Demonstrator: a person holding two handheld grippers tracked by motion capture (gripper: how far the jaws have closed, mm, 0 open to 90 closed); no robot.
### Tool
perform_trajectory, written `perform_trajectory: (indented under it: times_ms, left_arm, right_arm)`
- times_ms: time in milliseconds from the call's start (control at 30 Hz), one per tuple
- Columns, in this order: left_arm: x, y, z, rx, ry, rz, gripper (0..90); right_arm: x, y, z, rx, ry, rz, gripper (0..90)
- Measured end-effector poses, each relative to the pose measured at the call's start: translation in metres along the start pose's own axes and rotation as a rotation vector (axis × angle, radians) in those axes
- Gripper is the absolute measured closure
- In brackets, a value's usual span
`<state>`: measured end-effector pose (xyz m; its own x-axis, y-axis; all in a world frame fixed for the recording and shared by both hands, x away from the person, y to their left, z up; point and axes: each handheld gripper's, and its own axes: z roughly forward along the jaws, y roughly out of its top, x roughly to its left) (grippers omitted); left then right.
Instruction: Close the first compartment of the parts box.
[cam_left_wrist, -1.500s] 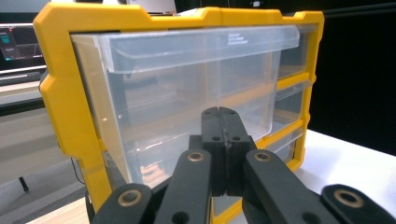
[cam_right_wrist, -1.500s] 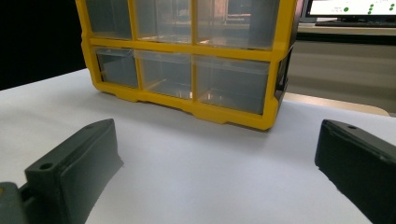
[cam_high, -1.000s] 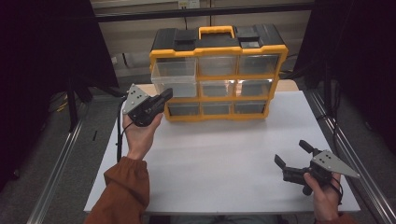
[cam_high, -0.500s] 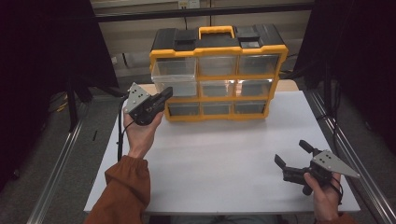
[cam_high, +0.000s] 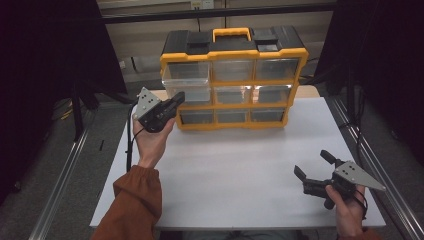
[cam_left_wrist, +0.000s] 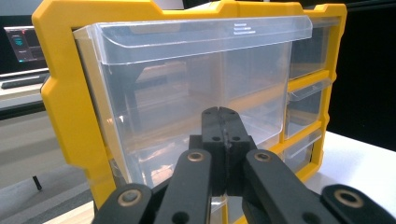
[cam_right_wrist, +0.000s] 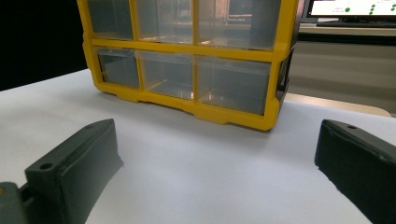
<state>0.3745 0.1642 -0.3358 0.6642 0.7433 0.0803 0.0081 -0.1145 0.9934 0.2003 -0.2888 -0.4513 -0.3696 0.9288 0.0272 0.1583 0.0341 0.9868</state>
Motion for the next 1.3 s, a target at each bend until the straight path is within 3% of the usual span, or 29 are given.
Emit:
perform_trajectory:
  times_ms: [267,1300]
  left_arm:
    - [0.0,-0.0006,0.0023,-0.007,0.003,-0.013,90.0]
    - [0.0033,-0.0038,0.0099,-0.01,0.023,0.009,90.0]
  right_arm:
    - [0.0001,0.0,0.0,0.0,-0.001,-0.002,0.0]
    - [0.0003,-0.0002,0.0001,0.003,0.001,-0.001,0.0]
